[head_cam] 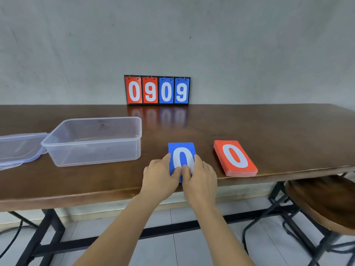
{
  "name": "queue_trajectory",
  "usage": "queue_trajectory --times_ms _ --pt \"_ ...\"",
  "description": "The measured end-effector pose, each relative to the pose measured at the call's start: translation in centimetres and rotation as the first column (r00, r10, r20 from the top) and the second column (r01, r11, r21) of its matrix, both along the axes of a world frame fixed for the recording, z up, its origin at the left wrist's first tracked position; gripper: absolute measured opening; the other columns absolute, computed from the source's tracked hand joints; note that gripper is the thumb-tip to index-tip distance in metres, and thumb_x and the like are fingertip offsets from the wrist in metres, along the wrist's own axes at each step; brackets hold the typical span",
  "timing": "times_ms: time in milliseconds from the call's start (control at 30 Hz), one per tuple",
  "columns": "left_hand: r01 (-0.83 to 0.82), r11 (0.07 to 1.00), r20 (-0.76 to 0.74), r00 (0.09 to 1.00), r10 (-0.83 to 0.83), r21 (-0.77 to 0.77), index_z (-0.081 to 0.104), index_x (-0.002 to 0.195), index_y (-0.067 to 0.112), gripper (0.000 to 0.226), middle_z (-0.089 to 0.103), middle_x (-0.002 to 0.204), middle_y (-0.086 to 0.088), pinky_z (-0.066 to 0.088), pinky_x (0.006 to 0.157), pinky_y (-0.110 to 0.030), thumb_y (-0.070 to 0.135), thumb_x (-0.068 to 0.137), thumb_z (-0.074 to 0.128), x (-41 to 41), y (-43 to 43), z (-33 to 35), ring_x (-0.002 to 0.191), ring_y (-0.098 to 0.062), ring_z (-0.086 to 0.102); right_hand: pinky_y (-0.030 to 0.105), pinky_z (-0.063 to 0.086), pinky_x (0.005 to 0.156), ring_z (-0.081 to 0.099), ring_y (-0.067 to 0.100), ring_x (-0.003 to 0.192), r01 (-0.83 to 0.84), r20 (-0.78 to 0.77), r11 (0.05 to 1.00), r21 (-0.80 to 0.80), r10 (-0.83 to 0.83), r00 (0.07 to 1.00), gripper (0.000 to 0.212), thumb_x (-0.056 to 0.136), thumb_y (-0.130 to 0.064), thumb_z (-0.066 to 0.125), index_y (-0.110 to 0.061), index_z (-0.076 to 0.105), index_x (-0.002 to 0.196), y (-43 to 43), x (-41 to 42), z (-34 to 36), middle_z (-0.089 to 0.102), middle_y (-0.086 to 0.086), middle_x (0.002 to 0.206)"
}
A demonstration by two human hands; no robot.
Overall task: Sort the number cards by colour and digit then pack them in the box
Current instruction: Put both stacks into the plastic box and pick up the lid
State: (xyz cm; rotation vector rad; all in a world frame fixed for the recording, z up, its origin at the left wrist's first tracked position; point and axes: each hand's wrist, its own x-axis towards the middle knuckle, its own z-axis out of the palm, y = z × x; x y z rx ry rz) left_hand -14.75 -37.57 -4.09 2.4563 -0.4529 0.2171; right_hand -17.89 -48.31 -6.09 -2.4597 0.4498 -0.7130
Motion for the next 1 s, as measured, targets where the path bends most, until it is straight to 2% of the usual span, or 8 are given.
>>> queue_trajectory --times_ms 67,233,333,467,567,667,867,1000 --pt "0.015 0.999 -0.032 0.999 -0.016 -0.031 0.052 0.095 0.019 0.017 0.057 0.074 0.005 0.043 0.077 -0.036 0.035 0.091 0.051 -0.3 0.5 0.0 0.080 -0.020 0.050 0.035 0.040 0.088 0.053 0.025 0.098 0.062 0.071 0.997 0.041 -0.064 0.995 0.053 0.085 -0.043 0.024 -0.010 0.058 0.110 1.1 -0.6 -0.7 0.064 0.001 0.095" --pt "0.073 0.975 -0.216 0.969 -0.120 -0.212 0.043 0.129 0.038 0.050 0.061 0.110 0.012 0.048 0.094 -0.046 0.039 0.081 0.054 -1.3 1.5 0.5 0.109 -0.022 0.057 0.031 0.033 0.097 0.040 0.015 0.123 0.166 0.110 0.973 0.162 -0.185 0.976 0.041 0.094 -0.034 0.052 -0.018 0.050 0.131 3.4 -1.9 -1.8 0.059 -0.008 0.124" --pt "0.082 0.966 -0.260 0.954 -0.147 -0.247 0.034 0.137 0.033 0.068 0.055 0.128 0.014 0.052 0.092 -0.046 0.044 0.073 0.054 -1.1 1.9 0.3 0.117 -0.017 0.054 0.024 0.047 0.077 0.033 0.005 0.123 0.093 0.244 0.956 0.279 -0.164 0.956 0.041 0.094 -0.030 0.052 -0.021 0.047 0.133 4.0 -2.5 -2.5 0.054 -0.012 0.126" --pt "0.116 0.936 -0.283 0.935 -0.216 -0.332 0.040 0.128 0.031 0.051 0.058 0.116 0.014 0.055 0.083 -0.026 0.007 0.088 0.059 -1.0 1.5 0.7 0.107 -0.008 0.059 0.009 0.043 0.071 0.027 -0.008 0.118 -0.044 0.361 0.938 0.343 -0.089 0.928 0.047 0.094 -0.026 0.057 -0.020 0.044 0.139 3.7 -2.8 -3.2 0.049 -0.015 0.124" --pt "0.118 0.924 -0.220 0.953 -0.209 -0.363 0.027 0.143 0.029 0.066 0.052 0.122 0.010 0.052 0.090 -0.028 0.002 0.089 0.057 -1.3 1.2 0.4 0.115 -0.012 0.054 0.023 0.048 0.086 0.031 -0.005 0.122 -0.134 0.332 0.885 0.446 -0.025 0.943 0.058 0.094 -0.021 0.059 -0.026 0.034 0.146 3.0 -3.1 -2.4 0.041 -0.017 0.121" --pt "0.117 0.915 -0.110 0.979 -0.172 -0.386 -0.001 0.153 0.031 0.085 0.036 0.130 0.011 0.045 0.082 -0.013 0.009 0.094 0.056 -1.4 1.0 0.7 0.117 -0.005 0.044 0.012 0.047 0.083 0.037 -0.014 0.114 -0.204 0.295 0.880 0.430 0.077 0.953 0.071 0.094 -0.023 0.059 -0.029 0.018 0.152 1.9 -2.6 -0.1 0.037 -0.018 0.132" --pt "0.153 0.893 0.177 0.981 -0.084 -0.423 0.001 0.150 0.038 0.083 0.031 0.142 0.010 0.050 0.097 -0.027 0.021 0.094 0.059 0.8 0.5 2.1 0.127 -0.003 0.039 0.004 0.043 0.069 0.044 -0.007 0.110 -0.333 0.315 0.889 0.314 0.233 0.920 0.080 0.092 -0.026 0.063 -0.036 0.009 0.151 0.5 1.2 4.1 0.034 -0.022 0.126" --pt "0.107 0.893 0.118 0.991 -0.060 -0.438 0.006 0.151 0.035 0.076 0.036 0.139 0.011 0.045 0.085 -0.003 0.020 0.095 0.056 1.4 0.7 0.6 0.116 0.014 0.042 0.004 0.044 0.069 0.045 -0.013 0.107 -0.362 0.271 0.875 0.320 0.282 0.920 0.079 0.090 -0.023 0.065 -0.037 0.013 0.149 0.3 2.1 2.7 0.038 -0.022 0.126"
